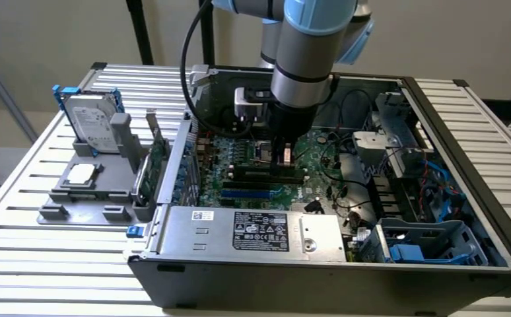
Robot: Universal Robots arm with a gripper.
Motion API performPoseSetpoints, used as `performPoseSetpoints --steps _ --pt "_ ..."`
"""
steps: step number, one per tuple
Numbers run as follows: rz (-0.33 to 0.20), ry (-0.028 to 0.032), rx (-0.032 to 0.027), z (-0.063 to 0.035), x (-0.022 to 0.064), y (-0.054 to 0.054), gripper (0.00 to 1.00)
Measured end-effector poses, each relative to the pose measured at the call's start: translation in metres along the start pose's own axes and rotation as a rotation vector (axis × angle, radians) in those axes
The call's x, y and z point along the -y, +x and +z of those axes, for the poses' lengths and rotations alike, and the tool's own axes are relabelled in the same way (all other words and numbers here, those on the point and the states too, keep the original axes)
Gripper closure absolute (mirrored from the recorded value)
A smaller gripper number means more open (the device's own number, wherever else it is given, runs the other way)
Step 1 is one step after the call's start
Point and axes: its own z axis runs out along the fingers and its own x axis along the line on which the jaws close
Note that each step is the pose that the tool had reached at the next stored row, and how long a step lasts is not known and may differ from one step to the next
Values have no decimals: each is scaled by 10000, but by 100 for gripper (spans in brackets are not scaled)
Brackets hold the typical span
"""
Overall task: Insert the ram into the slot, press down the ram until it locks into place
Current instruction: 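Insert the ram into the slot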
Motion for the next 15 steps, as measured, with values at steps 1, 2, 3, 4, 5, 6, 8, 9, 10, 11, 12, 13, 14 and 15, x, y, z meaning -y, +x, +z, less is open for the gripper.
performPoseSetpoints --steps 1,2,3,4,5,6,8,9,10,11,12,13,14,15 --pt "0 0 0 4 0 0 87" --pt "-1 0 0 8 0 0 87" --pt "0 1 0 12 1 0 87" --pt "0 1 0 17 1 0 87" --pt "0 1 -1 21 1 0 87" --pt "0 0 -2 23 1 1 87" --pt "-1 0 -2 22 1 1 85" --pt "0 1 0 16 1 0 79" --pt "0 0 -1 -6 -1 0 79" --pt "0 2 1 -48 -3 0 79" --pt "1 0 -1 -91 -7 1 79" --pt "0 1 0 -137 -10 3 79" --pt "1 0 -1 -179 -14 5 79" --pt "-1 0 -1 -209 -19 8 79"
